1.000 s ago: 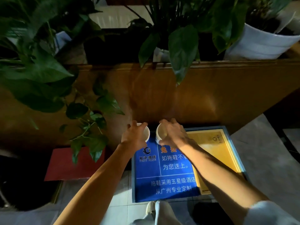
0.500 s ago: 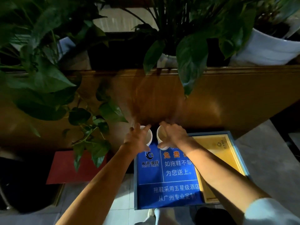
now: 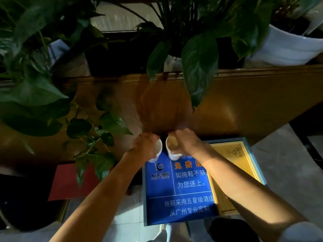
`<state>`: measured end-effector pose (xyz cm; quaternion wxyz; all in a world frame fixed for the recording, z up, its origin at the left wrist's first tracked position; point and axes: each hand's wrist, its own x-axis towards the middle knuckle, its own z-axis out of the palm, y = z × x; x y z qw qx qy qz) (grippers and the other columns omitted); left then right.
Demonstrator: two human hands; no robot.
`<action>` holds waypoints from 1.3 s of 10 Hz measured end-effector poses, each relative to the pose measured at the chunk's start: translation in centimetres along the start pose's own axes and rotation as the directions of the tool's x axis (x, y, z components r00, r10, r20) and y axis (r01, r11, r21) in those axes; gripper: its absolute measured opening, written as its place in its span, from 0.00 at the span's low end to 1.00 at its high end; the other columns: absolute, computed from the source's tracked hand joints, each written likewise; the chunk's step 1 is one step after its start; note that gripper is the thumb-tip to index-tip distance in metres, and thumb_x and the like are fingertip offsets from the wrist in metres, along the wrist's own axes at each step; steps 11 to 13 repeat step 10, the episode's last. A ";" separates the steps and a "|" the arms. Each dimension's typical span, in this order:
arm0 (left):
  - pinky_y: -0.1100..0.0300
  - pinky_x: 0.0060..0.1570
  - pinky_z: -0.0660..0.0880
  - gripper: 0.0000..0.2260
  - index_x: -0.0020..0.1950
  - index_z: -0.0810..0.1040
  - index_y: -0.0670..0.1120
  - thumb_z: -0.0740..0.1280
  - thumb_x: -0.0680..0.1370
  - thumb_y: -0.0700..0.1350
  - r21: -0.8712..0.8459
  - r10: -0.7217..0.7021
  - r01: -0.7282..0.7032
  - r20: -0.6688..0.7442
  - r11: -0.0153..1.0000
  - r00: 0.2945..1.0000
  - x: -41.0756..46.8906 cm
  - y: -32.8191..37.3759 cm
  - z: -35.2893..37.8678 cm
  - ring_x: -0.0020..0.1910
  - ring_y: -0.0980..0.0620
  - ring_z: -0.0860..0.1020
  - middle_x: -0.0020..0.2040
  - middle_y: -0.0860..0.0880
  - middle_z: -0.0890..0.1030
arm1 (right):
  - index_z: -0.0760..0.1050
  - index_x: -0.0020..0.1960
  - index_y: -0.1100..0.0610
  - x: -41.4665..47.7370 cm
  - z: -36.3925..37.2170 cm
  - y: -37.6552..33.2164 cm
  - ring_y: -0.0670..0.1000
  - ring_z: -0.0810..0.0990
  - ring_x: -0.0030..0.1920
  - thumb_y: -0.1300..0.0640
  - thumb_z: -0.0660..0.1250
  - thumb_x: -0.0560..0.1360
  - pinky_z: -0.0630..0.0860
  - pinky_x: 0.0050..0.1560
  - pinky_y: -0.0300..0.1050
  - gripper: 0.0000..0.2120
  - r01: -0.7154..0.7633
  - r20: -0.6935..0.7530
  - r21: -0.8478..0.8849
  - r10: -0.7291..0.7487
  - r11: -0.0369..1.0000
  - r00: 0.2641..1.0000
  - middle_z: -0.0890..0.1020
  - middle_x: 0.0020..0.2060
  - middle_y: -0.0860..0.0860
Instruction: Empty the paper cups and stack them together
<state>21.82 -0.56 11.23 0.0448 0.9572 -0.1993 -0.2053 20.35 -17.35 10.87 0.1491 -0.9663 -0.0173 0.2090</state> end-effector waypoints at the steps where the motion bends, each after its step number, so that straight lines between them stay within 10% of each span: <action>1: 0.50 0.62 0.76 0.32 0.69 0.71 0.48 0.79 0.67 0.46 0.034 0.001 -0.001 0.010 0.999 1.000 0.2 0.4 -0.4 0.65 0.44 0.74 0.66 0.44 0.75 | 0.78 0.57 0.54 0.1 0.0 -0.2 0.58 0.79 0.54 0.53 0.73 0.68 0.71 0.46 0.46 0.18 0.011 -0.017 0.000 -0.011 1.000 1.000 0.83 0.50 0.56; 6: 0.50 0.64 0.74 0.36 0.72 0.67 0.48 0.79 0.67 0.47 0.054 -0.026 0.022 0.070 0.998 0.997 1.0 0.8 -0.4 0.67 0.44 0.72 0.69 0.44 0.72 | 0.74 0.58 0.58 -0.1 0.0 -0.5 0.61 0.79 0.54 0.55 0.69 0.69 0.72 0.48 0.47 0.18 0.064 0.003 -0.080 -0.064 0.995 0.998 0.82 0.52 0.57; 8: 0.46 0.68 0.70 0.46 0.77 0.53 0.56 0.78 0.68 0.48 -0.032 -0.057 0.058 0.055 0.998 0.997 -0.4 1.8 0.7 0.73 0.40 0.63 0.77 0.45 0.59 | 0.45 0.78 0.53 -1.6 1.7 0.8 0.64 0.46 0.77 0.40 0.64 0.74 0.54 0.74 0.65 0.42 0.075 0.064 -0.059 -0.072 0.995 0.995 0.50 0.78 0.57; 13: 0.41 0.71 0.65 0.43 0.78 0.50 0.58 0.72 0.69 0.56 -0.081 -0.041 0.029 -0.153 0.996 0.987 -5.0 4.6 3.2 0.76 0.37 0.55 0.79 0.43 0.53 | 0.46 0.77 0.45 -5.7 2.7 2.0 0.63 0.54 0.75 0.41 0.67 0.72 0.62 0.71 0.57 0.42 -0.047 -0.011 0.117 0.049 0.992 0.999 0.51 0.77 0.58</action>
